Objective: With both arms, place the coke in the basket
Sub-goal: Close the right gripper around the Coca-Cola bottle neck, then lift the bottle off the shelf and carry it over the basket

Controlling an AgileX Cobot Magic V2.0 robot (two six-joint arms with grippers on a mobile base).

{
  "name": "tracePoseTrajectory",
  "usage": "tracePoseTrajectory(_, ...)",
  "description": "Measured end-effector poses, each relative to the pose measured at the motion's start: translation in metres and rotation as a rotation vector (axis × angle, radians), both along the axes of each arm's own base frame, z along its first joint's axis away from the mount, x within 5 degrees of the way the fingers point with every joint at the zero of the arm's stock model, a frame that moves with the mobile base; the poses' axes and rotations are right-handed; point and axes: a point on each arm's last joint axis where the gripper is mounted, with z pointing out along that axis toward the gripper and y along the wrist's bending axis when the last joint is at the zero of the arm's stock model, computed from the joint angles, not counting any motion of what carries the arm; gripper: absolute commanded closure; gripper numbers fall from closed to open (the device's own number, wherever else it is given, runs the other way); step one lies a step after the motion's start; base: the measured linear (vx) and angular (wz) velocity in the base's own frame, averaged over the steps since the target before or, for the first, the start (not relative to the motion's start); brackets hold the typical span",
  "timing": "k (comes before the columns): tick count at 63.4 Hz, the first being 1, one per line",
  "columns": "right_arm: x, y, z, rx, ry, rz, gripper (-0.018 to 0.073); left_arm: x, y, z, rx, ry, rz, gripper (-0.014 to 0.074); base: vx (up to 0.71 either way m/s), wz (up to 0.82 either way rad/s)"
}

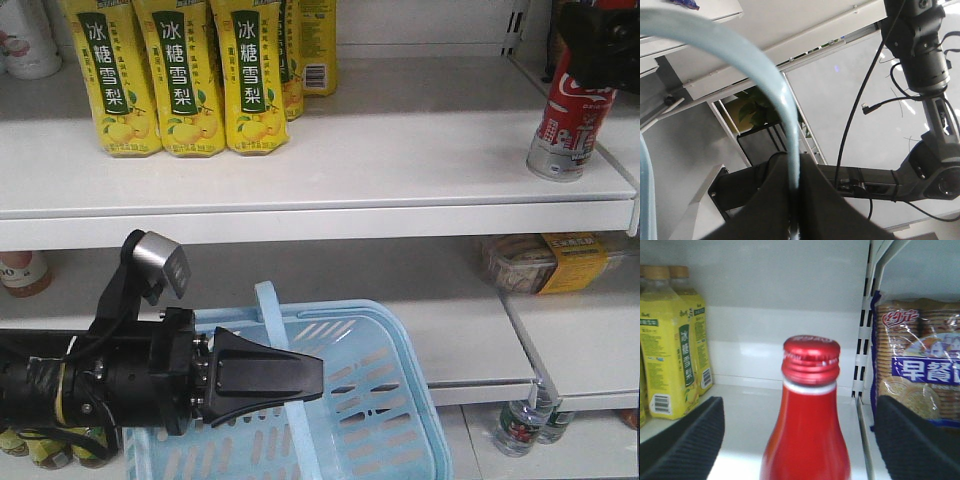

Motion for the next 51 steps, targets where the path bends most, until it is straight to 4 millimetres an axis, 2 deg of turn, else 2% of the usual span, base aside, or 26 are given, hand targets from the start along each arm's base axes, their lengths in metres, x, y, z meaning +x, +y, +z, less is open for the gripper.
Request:
tracePoseTrajectory(8, 0.014, 0.001, 0.001, 0.008, 0.004, 0.006, 0.0137, 0.0, 0.0, 0.0, 0.0, 0.0, 0.0, 0.0603, 0.0, 0.0)
tracePoseTrajectory(16, 0.017, -0.001, 0.003, 0.007, 0.008, -0.018, 0.0339, 0.0, 0.0, 0.0, 0.0, 0.0, 0.0, 0.0603, 0.0, 0.0)
tracePoseTrajectory(24, 0.017, -0.003, 0.004, 0.008, 0.012, -0.036, 0.0578, 0.0, 0.0, 0.0, 0.0, 0.0, 0.0, 0.0603, 0.0, 0.0)
tracePoseTrajectory(33, 0.012, -0.005, 0.008, 0.006, 0.003, -0.053, 0.0569, 0.0, 0.0, 0.0, 0.0, 0.0, 0.0, 0.0603, 0.0, 0.0)
tracePoseTrajectory(39, 0.001, -0.005, 0.016, 0.011, -0.023, -0.06, 0.0568, 0.0, 0.0, 0.0, 0.0, 0.0, 0.0, 0.0603, 0.0, 0.0)
tracePoseTrajectory(51, -0.043, -0.006, 0.034, 0.056, -0.107, -0.049, 0.0568, 0.0, 0.0, 0.0, 0.0, 0.0, 0.0, 0.0603, 0.0, 0.0)
